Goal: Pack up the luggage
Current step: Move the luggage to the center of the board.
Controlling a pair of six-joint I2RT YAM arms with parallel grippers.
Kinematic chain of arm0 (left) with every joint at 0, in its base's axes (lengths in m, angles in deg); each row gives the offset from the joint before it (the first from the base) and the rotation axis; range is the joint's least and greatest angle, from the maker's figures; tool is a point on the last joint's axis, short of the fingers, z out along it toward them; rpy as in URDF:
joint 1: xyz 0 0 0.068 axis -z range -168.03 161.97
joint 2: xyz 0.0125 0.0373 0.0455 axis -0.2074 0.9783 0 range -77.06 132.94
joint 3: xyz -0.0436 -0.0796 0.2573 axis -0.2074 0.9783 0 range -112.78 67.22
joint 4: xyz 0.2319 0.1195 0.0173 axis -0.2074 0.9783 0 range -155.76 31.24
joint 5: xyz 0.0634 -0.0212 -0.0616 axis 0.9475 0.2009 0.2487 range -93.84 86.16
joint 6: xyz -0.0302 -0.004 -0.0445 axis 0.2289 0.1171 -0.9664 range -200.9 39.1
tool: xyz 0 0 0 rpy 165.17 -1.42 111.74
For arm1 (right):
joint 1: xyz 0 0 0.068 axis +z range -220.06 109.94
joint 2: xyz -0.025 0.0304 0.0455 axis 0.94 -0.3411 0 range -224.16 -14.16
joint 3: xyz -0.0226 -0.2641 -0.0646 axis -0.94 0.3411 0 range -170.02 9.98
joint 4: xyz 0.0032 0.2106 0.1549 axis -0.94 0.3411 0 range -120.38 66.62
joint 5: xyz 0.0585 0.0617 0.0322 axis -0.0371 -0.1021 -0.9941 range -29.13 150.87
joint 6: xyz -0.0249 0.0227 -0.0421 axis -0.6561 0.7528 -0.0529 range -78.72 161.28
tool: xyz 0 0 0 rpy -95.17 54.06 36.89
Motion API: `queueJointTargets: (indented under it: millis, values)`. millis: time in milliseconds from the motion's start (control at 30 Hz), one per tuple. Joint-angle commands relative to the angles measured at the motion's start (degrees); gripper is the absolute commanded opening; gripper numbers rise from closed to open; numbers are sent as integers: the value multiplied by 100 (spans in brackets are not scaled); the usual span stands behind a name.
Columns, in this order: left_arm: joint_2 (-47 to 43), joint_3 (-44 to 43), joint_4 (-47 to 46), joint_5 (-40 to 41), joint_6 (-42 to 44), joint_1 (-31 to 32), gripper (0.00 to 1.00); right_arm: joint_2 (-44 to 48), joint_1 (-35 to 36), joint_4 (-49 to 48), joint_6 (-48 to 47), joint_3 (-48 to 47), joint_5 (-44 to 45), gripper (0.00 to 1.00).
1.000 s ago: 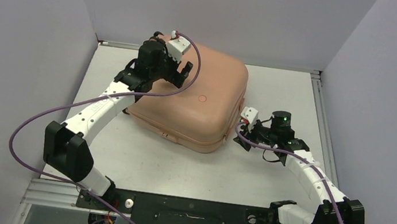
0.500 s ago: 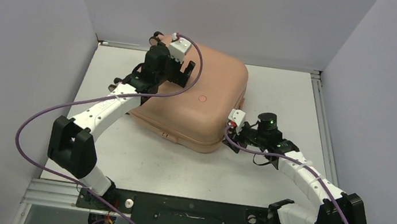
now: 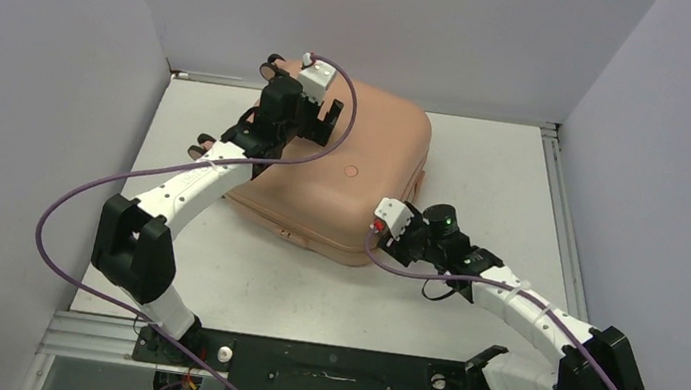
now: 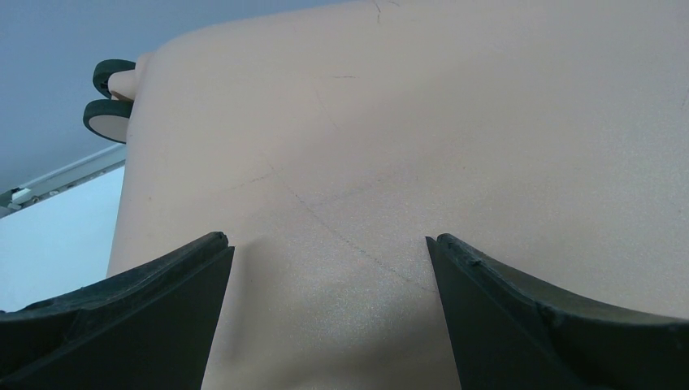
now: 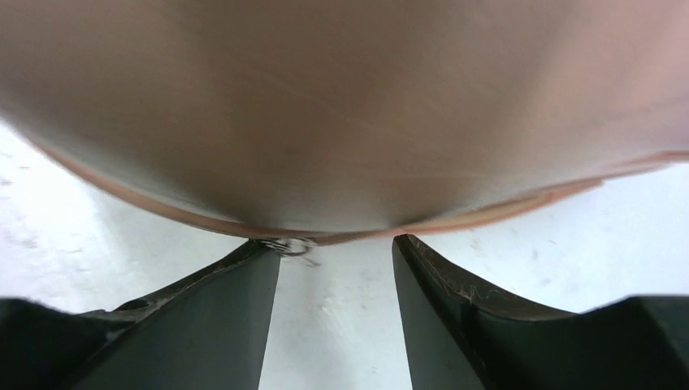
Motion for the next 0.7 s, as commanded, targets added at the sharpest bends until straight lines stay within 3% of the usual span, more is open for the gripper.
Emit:
queueJointTargets:
  millis: [0,233,400,500,667]
  values:
    - [83,-206,40,187,-20,30,96,177,-32,-807,-374,159,1106,53]
    - [-31,-74,-27,208,-11,40,96,346,-97,-1177,-473,276,1150,49]
    - [-76,-17,-69,221,25,40,96,461,-138,-345,-857,184,55,40]
    - [-83,-13,-64,210,31,40,96,465,-124,43,-1160,215,-530,39]
    - [-100,65,-115,220,61,40,96,504,-106,147,-1587,394,-752,39]
